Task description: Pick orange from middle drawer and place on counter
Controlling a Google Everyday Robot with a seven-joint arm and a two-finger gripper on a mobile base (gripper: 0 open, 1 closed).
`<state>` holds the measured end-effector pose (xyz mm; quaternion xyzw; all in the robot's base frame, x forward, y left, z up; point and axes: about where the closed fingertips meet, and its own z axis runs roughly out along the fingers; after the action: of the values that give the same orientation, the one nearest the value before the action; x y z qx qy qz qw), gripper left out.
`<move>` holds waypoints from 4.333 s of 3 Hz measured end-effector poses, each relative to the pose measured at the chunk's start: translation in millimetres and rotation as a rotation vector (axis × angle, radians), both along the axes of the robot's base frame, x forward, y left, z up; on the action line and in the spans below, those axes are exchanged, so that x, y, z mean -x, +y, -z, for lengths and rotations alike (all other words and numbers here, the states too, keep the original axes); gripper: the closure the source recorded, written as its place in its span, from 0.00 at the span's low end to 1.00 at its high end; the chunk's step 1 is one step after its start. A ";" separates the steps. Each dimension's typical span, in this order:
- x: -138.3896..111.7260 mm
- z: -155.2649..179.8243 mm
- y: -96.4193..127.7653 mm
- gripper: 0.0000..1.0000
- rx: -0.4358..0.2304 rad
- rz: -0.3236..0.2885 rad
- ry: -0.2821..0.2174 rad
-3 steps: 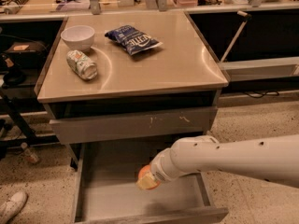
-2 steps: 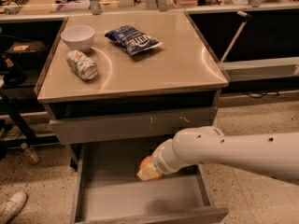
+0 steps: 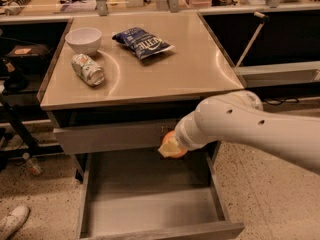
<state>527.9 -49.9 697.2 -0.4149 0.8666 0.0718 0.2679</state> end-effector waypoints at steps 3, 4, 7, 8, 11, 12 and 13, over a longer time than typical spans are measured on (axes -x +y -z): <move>-16.4 -66.9 -27.4 1.00 0.067 0.067 -0.054; -37.3 -110.9 -39.9 1.00 0.081 0.120 -0.129; -131.2 -212.6 -74.0 1.00 0.108 0.230 -0.268; -170.6 -214.0 -59.7 1.00 0.099 0.202 -0.248; -217.2 -166.7 7.6 1.00 0.059 0.038 -0.149; -205.9 -136.2 20.7 1.00 0.013 0.003 -0.106; -205.8 -140.1 20.8 1.00 0.012 0.002 -0.106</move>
Offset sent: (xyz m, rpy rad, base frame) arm 0.0142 -0.0205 0.0518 -0.0536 -0.0475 -0.0461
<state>733.7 -29.0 837.3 -0.4186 0.8522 0.0442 0.3108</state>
